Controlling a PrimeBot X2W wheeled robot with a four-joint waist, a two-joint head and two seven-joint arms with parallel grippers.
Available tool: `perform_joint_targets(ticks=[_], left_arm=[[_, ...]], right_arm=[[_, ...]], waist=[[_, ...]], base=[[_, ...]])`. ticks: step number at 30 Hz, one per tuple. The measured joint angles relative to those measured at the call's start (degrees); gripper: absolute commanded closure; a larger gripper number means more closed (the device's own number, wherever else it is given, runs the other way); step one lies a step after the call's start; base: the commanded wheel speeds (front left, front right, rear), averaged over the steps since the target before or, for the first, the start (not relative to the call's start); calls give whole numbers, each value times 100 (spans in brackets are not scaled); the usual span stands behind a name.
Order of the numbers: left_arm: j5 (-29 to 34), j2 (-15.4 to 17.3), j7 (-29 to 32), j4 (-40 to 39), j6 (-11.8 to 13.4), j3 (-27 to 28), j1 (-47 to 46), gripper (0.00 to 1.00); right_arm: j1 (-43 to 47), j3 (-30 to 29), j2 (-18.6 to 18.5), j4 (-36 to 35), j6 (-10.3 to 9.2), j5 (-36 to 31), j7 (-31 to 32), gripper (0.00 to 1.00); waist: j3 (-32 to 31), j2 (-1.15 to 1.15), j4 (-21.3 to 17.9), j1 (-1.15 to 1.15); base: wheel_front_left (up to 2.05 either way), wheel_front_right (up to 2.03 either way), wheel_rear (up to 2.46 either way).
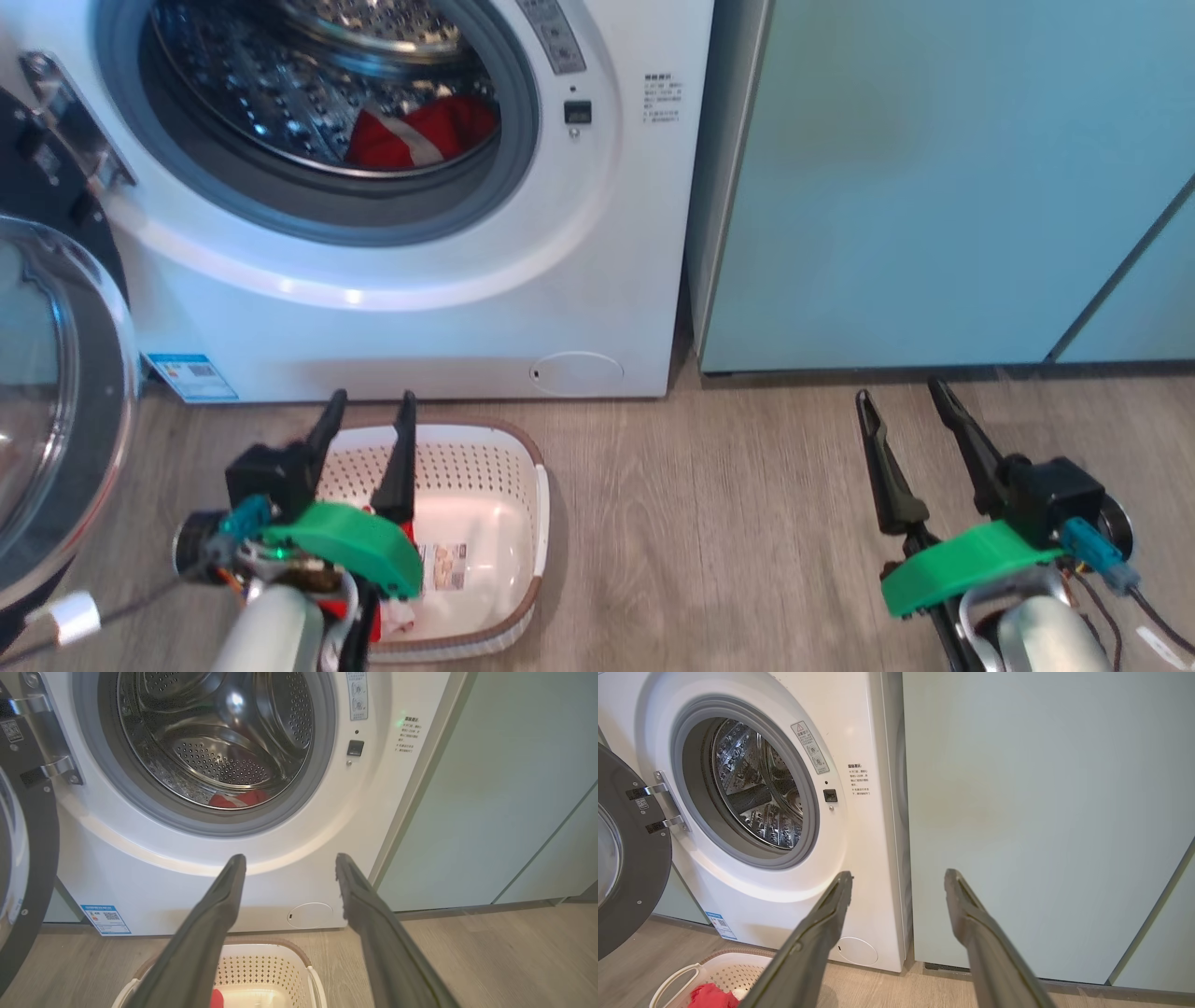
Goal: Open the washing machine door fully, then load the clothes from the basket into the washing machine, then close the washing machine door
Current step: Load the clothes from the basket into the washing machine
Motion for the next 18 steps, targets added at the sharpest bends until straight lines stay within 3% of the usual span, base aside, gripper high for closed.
perform_joint_targets(ticks=[8, 18], left_arm=[[314, -210, 0, -612, 4, 180, 533, 0], [514, -286, 0, -895, -62, 189, 550, 0]], right_arm=[[139, -10, 1, -5, 0, 4, 0, 0], [139, -18, 1, -23, 0, 68, 0, 0]], waist=[[-199, 0, 106, 0], [-166, 0, 181, 0]], base=[[0, 0, 0], [0, 0, 0]])
